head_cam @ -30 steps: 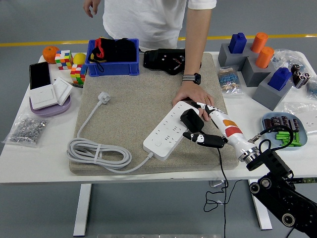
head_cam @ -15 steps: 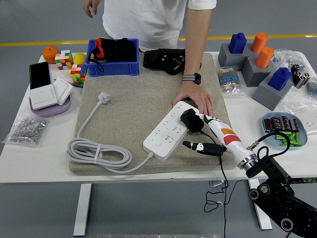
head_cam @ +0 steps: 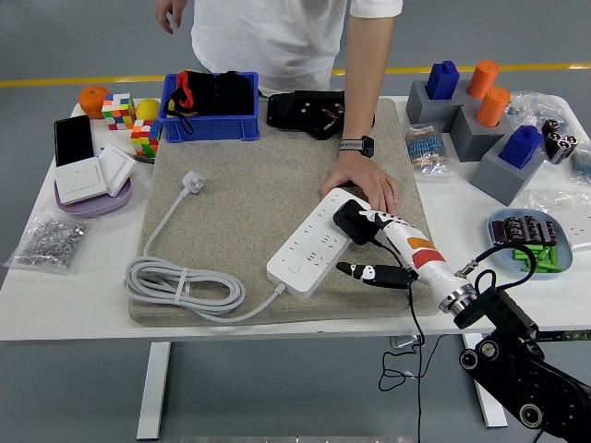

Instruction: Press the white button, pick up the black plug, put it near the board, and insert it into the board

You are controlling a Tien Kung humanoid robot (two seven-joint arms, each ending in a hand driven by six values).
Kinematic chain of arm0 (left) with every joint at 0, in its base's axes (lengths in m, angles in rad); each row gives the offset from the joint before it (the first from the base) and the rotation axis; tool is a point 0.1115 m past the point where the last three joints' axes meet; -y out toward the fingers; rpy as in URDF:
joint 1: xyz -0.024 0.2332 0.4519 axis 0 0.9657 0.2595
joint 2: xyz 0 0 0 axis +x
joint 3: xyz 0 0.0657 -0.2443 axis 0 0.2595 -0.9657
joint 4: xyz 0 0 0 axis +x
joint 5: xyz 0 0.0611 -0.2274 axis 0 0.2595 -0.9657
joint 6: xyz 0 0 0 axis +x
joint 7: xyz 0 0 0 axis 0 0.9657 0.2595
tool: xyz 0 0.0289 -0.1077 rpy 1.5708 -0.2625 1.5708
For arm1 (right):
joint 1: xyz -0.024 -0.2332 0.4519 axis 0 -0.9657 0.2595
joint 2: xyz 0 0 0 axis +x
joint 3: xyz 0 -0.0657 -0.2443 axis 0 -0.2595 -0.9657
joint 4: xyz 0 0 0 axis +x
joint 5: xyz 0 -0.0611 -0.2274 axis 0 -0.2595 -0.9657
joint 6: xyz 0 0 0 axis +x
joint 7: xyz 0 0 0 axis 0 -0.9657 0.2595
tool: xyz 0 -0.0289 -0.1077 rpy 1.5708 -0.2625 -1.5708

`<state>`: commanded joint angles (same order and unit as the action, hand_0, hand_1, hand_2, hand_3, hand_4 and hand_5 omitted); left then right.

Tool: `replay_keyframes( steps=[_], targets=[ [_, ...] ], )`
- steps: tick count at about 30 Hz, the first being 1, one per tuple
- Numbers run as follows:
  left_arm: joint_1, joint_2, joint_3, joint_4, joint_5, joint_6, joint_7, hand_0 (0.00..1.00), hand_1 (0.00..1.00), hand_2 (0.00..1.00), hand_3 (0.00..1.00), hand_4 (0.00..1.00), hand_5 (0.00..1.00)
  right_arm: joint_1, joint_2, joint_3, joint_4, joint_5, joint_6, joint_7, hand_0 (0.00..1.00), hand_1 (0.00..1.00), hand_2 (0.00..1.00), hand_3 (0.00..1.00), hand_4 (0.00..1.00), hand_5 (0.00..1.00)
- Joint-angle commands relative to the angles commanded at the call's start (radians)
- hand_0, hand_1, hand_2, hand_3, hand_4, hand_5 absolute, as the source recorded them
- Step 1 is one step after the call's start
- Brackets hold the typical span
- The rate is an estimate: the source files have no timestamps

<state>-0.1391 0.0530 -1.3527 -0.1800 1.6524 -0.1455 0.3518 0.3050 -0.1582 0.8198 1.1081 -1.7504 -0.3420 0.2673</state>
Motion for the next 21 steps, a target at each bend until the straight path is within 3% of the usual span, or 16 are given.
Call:
replay_keyframes(
  steps=[9, 21],
  targets=[
    [-0.001, 0.001, -0.003, 0.0, -0.002, 0.001, 0.0, 0.685, 0.675, 0.656, 0.684, 0.561, 0.198, 0.046, 0.011, -0.026, -0.016, 0.0, 0.01, -0.004, 0.959, 0.931, 0.889, 0.86, 0.998, 0.725],
    [0.001, 0.001, -0.008, 0.0, -0.005, 0.003, 0.001, 0.685, 0.676, 0.656, 0.684, 0.562, 0.2, 0.051, 0.01, -0.011, -0.012, -0.004, 0.013, -0.004, 0.959, 0.93, 0.885, 0.859, 0.998, 0.718]
  ],
)
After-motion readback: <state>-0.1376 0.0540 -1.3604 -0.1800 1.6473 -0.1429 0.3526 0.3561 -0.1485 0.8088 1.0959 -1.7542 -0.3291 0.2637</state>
